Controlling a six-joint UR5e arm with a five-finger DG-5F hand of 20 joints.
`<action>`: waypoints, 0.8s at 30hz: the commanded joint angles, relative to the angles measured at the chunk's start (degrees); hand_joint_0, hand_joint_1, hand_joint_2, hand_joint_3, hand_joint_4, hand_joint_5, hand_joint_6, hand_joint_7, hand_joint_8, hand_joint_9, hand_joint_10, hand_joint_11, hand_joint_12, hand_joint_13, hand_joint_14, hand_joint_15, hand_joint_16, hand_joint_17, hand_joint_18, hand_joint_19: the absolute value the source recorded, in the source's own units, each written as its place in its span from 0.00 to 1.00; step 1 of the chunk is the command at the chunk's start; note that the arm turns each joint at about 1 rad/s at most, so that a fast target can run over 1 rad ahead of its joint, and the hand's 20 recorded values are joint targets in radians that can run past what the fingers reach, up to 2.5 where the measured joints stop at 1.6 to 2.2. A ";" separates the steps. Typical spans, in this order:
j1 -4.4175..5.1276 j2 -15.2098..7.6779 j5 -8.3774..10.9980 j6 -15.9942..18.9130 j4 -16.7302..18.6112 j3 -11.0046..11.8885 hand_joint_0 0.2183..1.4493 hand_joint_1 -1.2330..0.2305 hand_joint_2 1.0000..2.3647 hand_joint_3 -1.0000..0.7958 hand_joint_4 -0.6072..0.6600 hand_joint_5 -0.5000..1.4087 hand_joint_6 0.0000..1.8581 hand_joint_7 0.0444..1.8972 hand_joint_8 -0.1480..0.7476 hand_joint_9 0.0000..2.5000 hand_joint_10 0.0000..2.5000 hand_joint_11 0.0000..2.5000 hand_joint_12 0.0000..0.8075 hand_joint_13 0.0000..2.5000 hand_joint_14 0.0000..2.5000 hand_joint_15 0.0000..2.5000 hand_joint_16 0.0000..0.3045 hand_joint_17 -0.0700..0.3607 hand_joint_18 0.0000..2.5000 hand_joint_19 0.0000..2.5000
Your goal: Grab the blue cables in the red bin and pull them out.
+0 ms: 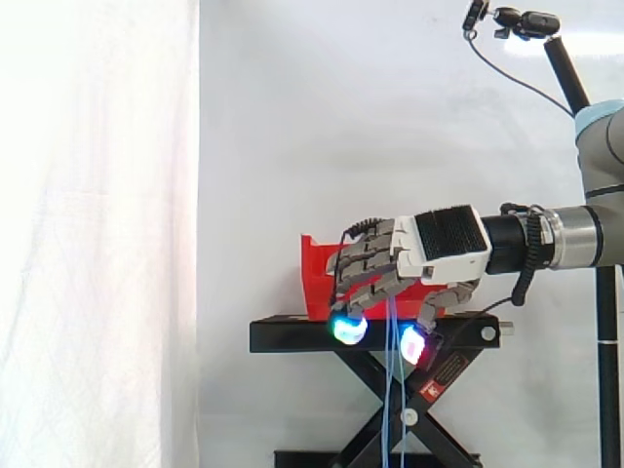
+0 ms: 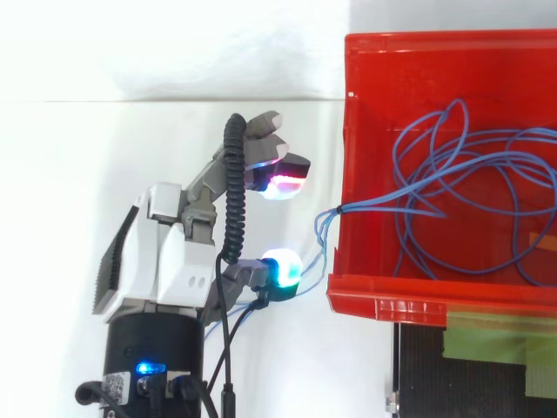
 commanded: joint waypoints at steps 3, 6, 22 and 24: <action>-0.18 0.00 -0.35 -1.76 0.09 0.17 0.40 0.16 0.00 0.00 0.60 0.68 0.01 0.38 0.44 0.25 0.01 0.19 0.46 0.21 0.01 0.13 0.18 0.45 0.22 0.24; -0.18 0.00 -0.44 -2.46 0.09 0.17 0.40 0.16 0.00 0.00 0.59 0.70 0.01 0.39 0.44 0.25 0.01 0.19 0.46 0.21 0.01 0.13 0.18 0.45 0.22 0.24; -0.18 0.00 -1.06 -5.19 0.44 0.17 0.42 0.17 0.00 0.00 0.50 0.72 0.01 0.32 0.42 0.28 0.01 0.17 0.43 0.22 0.01 0.13 0.17 0.43 0.22 0.25; 0.00 0.00 -1.06 -5.19 0.44 0.17 0.42 0.17 0.00 0.00 0.50 0.72 0.01 0.30 0.41 0.27 0.01 0.17 0.43 0.22 0.01 0.13 0.17 0.43 0.22 0.25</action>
